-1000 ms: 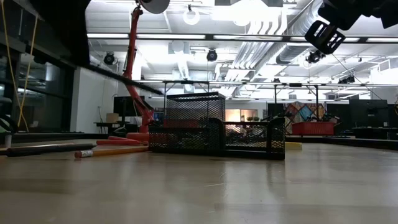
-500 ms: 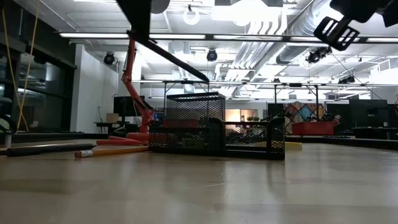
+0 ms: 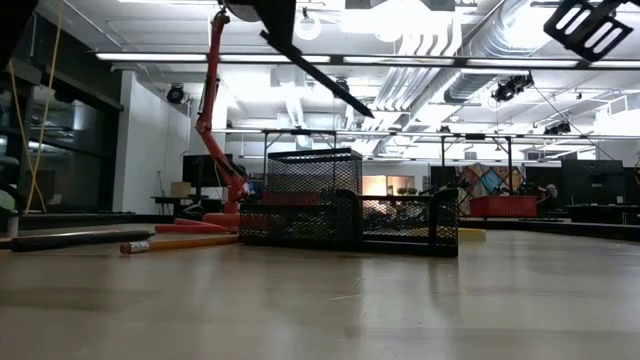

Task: Pick and place office supplies into organizer
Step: Put the right black pen into the black desk organizer

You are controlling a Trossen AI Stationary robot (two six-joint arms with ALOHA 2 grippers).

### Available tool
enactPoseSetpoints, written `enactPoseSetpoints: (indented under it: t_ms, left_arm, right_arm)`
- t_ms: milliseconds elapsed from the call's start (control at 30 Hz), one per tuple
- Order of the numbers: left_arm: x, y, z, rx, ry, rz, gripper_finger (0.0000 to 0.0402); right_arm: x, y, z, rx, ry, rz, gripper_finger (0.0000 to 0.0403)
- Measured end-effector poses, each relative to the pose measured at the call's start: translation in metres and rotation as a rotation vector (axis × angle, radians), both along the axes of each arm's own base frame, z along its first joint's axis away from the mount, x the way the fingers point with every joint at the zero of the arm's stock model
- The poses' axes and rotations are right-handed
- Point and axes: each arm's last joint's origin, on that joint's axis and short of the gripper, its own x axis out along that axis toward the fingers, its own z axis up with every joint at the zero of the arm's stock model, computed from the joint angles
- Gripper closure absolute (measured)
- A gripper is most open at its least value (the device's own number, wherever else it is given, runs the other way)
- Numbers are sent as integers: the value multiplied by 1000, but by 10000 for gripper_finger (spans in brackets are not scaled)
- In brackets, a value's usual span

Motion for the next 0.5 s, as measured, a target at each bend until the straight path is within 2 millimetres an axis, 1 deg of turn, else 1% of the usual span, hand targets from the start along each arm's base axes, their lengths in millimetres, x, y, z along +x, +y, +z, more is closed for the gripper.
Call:
enactPoseSetpoints:
  t_ms: [100,200,333,433,500]
  left_arm:
    - [2,14,3,-94,7,1,401]
    - [3,26,7,-148,3,-41,401]
    - [4,47,13,-175,-14,-62,401]
    - [0,63,20,-176,-33,-55,401]
    - [-2,72,21,-192,-35,-62,401]
  right_arm:
    - [0,1,1,-7,-18,-4,286]
    - [0,1,1,-5,-26,-5,286]
    - [0,1,3,9,-29,16,286]
    - [0,1,3,13,-34,21,286]
    - [0,1,3,13,-33,20,286]
